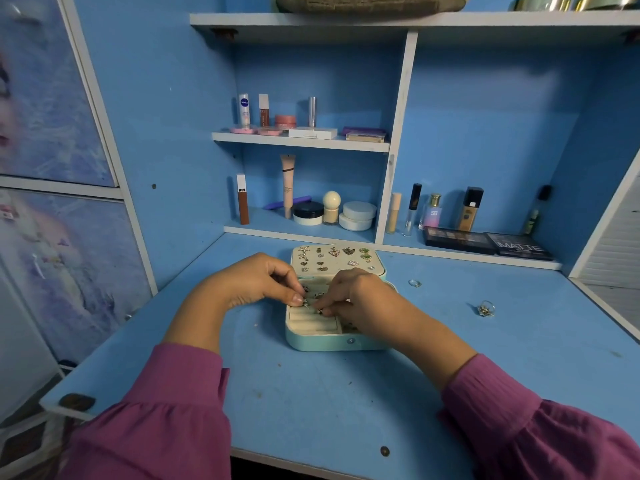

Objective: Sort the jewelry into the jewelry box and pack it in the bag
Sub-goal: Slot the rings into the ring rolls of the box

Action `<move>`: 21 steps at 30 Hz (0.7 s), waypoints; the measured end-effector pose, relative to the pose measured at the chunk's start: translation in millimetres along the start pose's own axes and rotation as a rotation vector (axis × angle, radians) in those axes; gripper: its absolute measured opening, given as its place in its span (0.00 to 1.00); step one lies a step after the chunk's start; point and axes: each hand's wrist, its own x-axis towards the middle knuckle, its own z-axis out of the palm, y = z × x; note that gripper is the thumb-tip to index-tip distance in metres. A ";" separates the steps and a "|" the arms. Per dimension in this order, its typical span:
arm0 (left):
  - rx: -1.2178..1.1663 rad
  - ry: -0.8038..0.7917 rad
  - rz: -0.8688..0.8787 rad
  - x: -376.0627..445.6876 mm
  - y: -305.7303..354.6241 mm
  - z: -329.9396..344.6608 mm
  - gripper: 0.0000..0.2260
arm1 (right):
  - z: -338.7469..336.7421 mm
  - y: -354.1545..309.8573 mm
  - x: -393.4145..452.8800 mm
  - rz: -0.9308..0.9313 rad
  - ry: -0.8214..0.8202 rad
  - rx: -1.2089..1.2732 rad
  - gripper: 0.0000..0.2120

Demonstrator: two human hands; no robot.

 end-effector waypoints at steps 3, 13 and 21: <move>-0.011 0.000 0.001 -0.5 -0.4 0.3 0.06 | 2.1 0.3 0.5 0.037 0.009 0.010 0.11; -0.096 0.054 0.008 1.7 -3.5 2.3 0.08 | 3.2 2.1 -3.6 0.035 0.056 0.008 0.11; -0.116 0.107 0.025 9.3 -3.5 8.6 0.06 | 0.0 8.3 -3.4 0.059 0.081 -0.008 0.12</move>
